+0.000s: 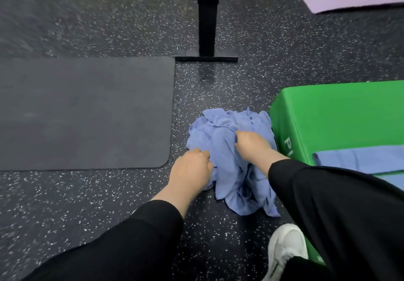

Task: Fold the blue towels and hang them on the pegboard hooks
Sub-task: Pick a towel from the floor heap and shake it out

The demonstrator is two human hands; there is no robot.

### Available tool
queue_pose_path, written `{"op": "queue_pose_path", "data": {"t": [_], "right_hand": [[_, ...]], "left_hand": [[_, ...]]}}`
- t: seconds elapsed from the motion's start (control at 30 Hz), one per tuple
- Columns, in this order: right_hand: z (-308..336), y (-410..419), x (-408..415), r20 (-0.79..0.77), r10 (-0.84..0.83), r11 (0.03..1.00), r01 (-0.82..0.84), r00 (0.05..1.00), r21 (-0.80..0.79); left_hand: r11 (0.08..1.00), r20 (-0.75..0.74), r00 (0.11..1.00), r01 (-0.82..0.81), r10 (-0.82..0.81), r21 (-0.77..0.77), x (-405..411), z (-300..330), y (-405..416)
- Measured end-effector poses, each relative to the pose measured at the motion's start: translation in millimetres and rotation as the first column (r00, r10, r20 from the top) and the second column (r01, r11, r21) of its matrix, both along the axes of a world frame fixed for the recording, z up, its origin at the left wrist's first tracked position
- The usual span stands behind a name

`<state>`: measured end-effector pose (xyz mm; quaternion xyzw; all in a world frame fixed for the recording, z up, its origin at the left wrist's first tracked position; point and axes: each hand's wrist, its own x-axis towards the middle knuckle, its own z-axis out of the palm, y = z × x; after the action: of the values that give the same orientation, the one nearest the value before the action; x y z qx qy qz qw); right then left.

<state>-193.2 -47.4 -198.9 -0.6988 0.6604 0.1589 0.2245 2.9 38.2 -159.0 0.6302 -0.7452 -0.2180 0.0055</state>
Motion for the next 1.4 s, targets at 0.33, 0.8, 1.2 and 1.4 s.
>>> {"op": "queue_pose_path", "data": {"t": [0.33, 0.8, 1.2, 1.4], "right_hand": [[5.6, -11.8, 16.8, 0.137, -0.171, 0.972, 0.190, 0.976, -0.138], [237.1, 37.6, 13.5, 0.708, -0.091, 0.818, 0.458, 0.700, -0.348], [317.6, 128.2, 42.7, 0.826, 0.122, 0.825, 0.407, 0.550, -0.392], [315.3, 132.3, 38.0, 0.881, 0.071, 0.848, 0.437, 0.468, -0.301]], "left_hand": [[0.996, -0.023, 0.996, -0.081, 0.081, 0.038, 12.5, 3.5, 5.8], [0.929, -0.557, 0.787, -0.362, 0.265, -0.070, -2.0, 196.9, 3.7], [0.948, -0.535, 0.832, -0.275, 0.150, -0.162, 21.7, 269.6, 63.3], [0.892, -0.760, 0.632, -0.418, 0.153, -0.169, 22.0, 279.2, 53.3]]}}
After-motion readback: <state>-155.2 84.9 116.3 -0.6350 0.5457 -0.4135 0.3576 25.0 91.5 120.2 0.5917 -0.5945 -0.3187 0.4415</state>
